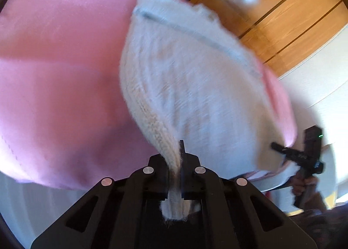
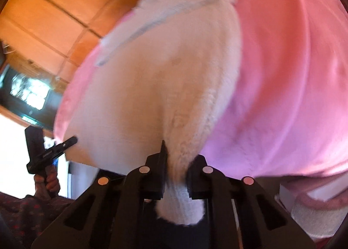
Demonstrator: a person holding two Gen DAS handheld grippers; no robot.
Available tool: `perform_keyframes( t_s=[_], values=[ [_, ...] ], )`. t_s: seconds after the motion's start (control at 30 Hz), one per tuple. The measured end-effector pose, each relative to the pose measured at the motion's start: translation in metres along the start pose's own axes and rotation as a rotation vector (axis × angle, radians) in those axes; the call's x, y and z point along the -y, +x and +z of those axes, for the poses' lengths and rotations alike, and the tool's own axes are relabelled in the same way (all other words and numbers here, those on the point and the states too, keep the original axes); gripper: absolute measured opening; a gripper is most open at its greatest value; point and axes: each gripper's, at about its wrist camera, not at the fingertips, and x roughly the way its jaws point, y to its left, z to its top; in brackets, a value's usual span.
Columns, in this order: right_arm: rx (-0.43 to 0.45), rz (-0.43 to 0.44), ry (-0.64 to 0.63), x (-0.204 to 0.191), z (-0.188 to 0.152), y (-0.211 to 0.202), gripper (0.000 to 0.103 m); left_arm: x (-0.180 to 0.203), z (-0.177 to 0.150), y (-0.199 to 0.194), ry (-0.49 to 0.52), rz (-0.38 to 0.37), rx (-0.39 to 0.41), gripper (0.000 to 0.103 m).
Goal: Fold small clothes
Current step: 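Grasp the sweater hem with both grippers and lift it, then fold the hem up toward the collar with both grippers and release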
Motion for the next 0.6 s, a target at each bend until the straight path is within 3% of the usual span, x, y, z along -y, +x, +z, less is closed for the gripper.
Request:
perform_keyframes(
  t_s=[0.2, 0.4, 0.6],
  values=[
    [0.141, 0.074, 0.000, -0.012, 0.051, -0.011, 0.013, 0.005, 0.049, -0.013, -0.044, -0.124, 0.107, 0.006],
    [0.204, 0.027, 0.112, 0.013, 0.112, 0.013, 0.013, 0.004, 0.115, 0.013, -0.065, -0.086, 0.157, 0.006],
    [0.216, -0.008, 0.205, 0.045, 0.159, 0.034, 0.015, -0.009, 0.182, 0.061, -0.125, 0.018, 0.154, 0.006]
  ],
)
